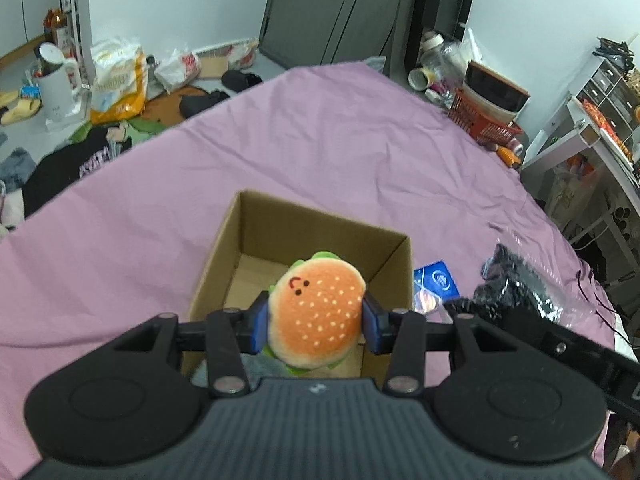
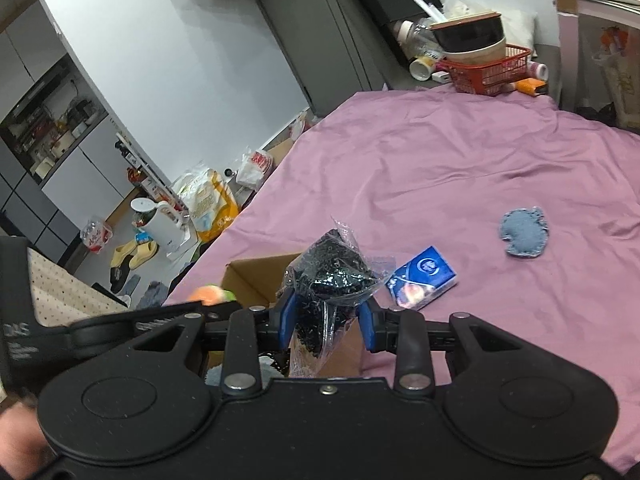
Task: Organize soft objects
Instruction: 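Carry the burger plush into the box with the left tool while the right carries the bag, then open the left tool over the box while the right lowers the bag inside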
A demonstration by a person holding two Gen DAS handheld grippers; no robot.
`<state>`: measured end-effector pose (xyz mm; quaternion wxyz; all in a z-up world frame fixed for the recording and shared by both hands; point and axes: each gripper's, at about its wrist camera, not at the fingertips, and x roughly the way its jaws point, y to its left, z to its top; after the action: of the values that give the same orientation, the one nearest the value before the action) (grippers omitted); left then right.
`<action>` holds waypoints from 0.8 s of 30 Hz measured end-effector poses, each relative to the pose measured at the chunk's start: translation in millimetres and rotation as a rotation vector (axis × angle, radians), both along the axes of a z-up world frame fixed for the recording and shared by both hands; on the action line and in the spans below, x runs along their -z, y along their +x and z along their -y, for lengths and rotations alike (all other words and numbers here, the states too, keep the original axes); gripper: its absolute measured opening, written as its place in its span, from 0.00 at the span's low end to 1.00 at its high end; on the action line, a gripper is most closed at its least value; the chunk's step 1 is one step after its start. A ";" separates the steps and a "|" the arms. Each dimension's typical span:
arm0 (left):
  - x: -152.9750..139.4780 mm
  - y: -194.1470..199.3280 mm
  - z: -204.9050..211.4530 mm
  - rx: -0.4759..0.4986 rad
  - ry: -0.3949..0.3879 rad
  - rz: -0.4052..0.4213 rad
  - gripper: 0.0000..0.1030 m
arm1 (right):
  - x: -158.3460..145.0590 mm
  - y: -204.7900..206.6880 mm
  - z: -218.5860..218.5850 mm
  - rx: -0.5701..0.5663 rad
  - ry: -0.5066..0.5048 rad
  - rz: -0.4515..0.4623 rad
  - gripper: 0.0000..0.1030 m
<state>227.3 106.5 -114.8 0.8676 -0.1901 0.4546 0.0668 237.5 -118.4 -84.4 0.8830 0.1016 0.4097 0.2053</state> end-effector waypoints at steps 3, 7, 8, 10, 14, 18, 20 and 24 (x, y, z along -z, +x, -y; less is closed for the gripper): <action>13.0 3.7 4.0 0.008 -0.017 -0.019 0.43 | 2.7 2.1 -7.5 -0.005 -0.009 -0.007 0.32; 29.6 9.7 6.6 0.013 -0.038 -0.044 0.43 | 7.6 5.9 -15.4 -0.006 -0.026 -0.019 0.32; 33.5 11.3 6.8 0.014 -0.041 -0.050 0.43 | 8.7 6.6 -16.6 -0.006 -0.029 -0.023 0.32; 43.5 16.0 8.2 0.010 -0.051 -0.071 0.43 | 9.7 7.2 -17.6 -0.004 -0.036 -0.025 0.32; 56.1 20.7 9.3 -0.002 -0.064 -0.101 0.44 | 10.1 8.8 -15.2 0.008 -0.059 -0.026 0.32; 58.8 23.3 6.1 -0.023 -0.074 -0.118 0.48 | 12.3 11.4 -15.4 0.008 -0.062 -0.027 0.32; 57.2 21.3 2.8 -0.035 -0.086 -0.110 0.51 | 14.8 13.8 -16.9 0.011 -0.059 -0.033 0.32; 47.9 15.9 -6.8 -0.066 -0.103 -0.082 0.55 | 19.0 18.4 -21.9 0.016 -0.048 -0.045 0.32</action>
<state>243.2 113.3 -162.7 0.8347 -0.2465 0.4860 0.0797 255.9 -96.4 -103.4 0.8774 0.0881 0.4334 0.1861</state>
